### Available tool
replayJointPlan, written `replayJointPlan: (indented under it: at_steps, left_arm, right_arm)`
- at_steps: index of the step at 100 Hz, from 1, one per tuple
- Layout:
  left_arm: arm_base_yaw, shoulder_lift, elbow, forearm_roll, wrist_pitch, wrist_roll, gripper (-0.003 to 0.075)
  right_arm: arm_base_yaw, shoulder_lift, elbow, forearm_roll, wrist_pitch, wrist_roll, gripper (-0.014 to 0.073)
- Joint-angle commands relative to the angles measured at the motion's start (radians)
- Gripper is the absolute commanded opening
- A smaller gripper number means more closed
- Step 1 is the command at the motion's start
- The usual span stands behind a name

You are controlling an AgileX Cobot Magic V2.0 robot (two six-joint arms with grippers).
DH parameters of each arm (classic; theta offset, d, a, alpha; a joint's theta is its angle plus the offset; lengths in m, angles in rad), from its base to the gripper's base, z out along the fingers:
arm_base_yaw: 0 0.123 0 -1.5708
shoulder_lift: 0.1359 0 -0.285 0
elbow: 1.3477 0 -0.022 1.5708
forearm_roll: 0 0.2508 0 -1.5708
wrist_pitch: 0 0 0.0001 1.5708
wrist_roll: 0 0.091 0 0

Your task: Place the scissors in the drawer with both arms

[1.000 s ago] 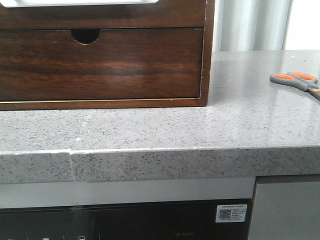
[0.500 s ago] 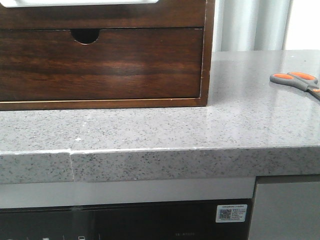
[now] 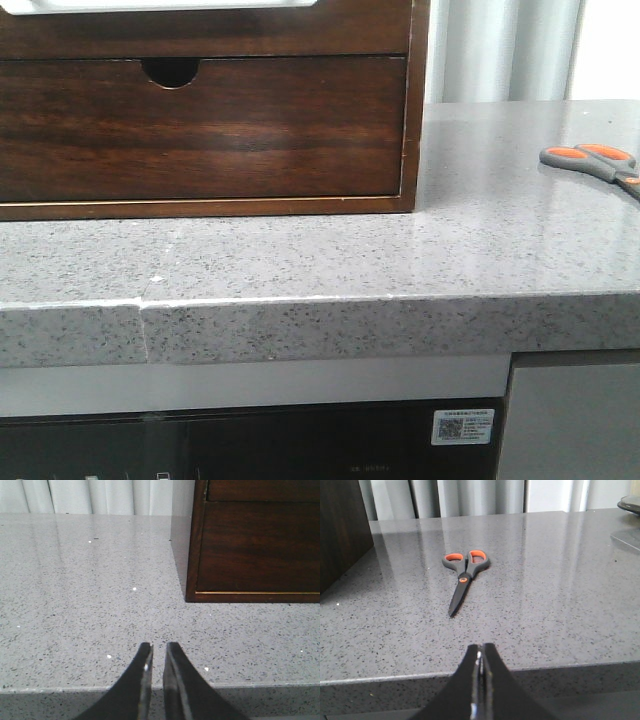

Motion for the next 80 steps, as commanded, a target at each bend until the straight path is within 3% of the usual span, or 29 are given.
replayJointPlan:
  at_steps: [1, 80]
  left_arm:
    - [-0.006, -0.034, 0.016, 0.000, -0.080, -0.001, 0.0003]
    - [-0.006, -0.034, 0.011, -0.016, -0.118, -0.001, 0.0003]
  right_arm:
    - [-0.007, -0.022, 0.013, 0.001, -0.087, -0.005, -0.0106]
    - [-0.007, -0.022, 0.009, 0.001, -0.089, -0.005, -0.0106]
